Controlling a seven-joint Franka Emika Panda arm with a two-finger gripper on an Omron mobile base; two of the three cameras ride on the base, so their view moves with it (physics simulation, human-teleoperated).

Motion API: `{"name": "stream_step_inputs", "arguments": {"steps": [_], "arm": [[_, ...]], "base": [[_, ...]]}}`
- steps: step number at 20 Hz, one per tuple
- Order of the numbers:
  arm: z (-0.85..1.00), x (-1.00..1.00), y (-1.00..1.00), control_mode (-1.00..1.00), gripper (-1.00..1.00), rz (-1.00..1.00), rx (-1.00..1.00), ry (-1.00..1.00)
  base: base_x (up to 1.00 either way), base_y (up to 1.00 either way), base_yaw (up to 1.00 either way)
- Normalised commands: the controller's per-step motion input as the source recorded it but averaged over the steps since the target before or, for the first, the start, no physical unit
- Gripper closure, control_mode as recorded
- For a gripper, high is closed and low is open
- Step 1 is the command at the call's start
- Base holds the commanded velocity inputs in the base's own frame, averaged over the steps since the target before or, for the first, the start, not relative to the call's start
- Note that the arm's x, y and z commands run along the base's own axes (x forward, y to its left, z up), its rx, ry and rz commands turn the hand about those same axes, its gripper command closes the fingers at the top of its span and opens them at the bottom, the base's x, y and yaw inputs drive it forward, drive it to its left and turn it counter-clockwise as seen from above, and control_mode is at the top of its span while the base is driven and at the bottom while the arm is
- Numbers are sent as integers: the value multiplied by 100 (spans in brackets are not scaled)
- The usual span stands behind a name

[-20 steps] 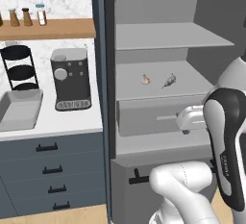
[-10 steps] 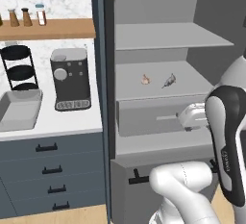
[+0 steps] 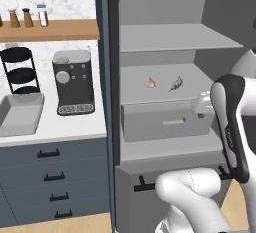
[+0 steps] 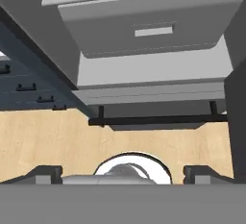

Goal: Place one garlic and one fish in each tupperware on the nearby counter, to pack two identical lunches.

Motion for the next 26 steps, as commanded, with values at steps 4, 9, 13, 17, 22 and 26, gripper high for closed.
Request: {"name": "stream_step_inputs", "arguments": {"steps": [4,9,13,17,22,26], "arm": [[0,74,-29,-100,-100,-15,0,-2],[0,81,-28,-100,-100,-16,5,-10],[0,86,-22,-100,-100,-17,0,-11],[-2,84,-17,-100,-100,-14,1,-7],[-20,79,-17,-100,-100,-8,5,-4],[-35,71,-15,-100,-100,-1,4,-3]], "base": [[0,0,0],[0,0,0],[0,0,0],[0,0,0],[0,0,0],[0,0,0]]}}
